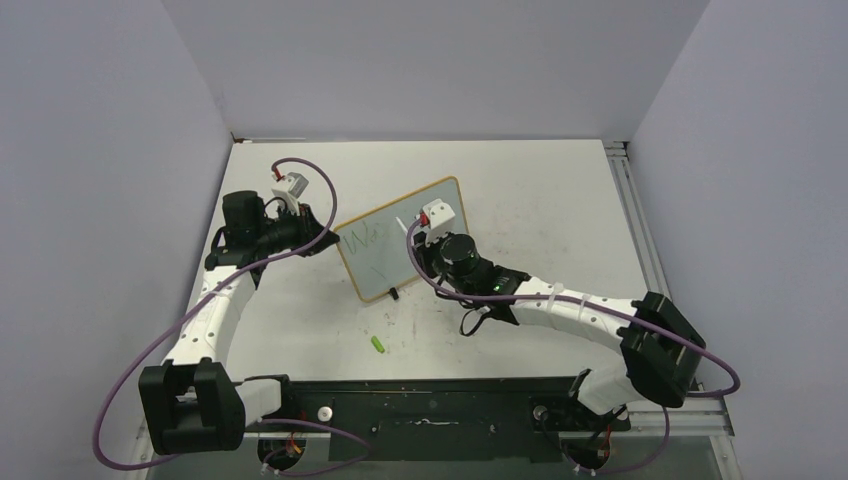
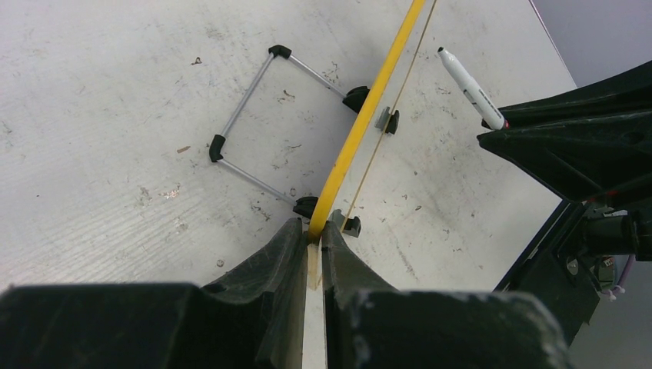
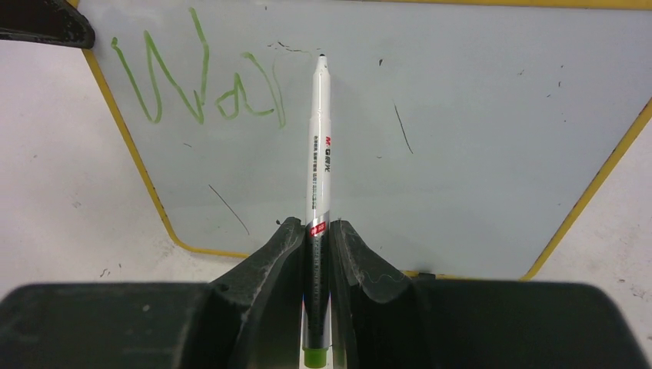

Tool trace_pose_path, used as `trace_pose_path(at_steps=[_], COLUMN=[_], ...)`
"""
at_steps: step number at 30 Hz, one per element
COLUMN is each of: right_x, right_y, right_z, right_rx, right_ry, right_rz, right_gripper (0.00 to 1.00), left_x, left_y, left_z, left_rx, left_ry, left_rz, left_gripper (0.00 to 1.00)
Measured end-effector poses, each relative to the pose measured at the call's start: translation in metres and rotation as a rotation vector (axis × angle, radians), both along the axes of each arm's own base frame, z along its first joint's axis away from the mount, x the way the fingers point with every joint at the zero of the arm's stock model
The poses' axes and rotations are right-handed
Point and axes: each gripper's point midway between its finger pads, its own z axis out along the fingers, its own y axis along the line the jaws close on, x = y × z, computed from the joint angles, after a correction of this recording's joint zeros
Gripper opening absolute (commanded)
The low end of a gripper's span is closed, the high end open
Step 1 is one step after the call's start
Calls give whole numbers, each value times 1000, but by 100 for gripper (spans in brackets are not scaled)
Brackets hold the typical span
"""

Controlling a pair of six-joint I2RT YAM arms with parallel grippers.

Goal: Write a sentence on the whiteboard

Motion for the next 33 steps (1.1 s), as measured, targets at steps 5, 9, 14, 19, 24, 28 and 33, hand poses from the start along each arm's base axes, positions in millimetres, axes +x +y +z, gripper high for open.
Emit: trace_pose_path(at_steps=[5,9,14,19,24,28,33], right_x=[-6,-10,-15,-17,-15,-11,-6], right_y=[-4,-7,-12,-14,-10,-5,1], right_z=[6,3,-3,-8,-12,-17,-14], right_rx=[-27,-77,-117,-136,-143,-154,-146], right_ry=[35,85,123,135,138,147,136], right_rz=[25,40,50,61,64,63,64], right_gripper=[5,5,5,5,5,5,5], left_x=[0,0,0,0,0,0,0], left_y=[0,0,0,0,0,0,0], left_z=[0,0,0,0,0,0,0], left_rx=[6,8,9,9,9,9,10], left_ry=[-3,-4,-4,-4,-4,-4,-4], left_rz=[1,0,1,1,1,0,0], left_gripper=[0,0,0,0,0,0,0])
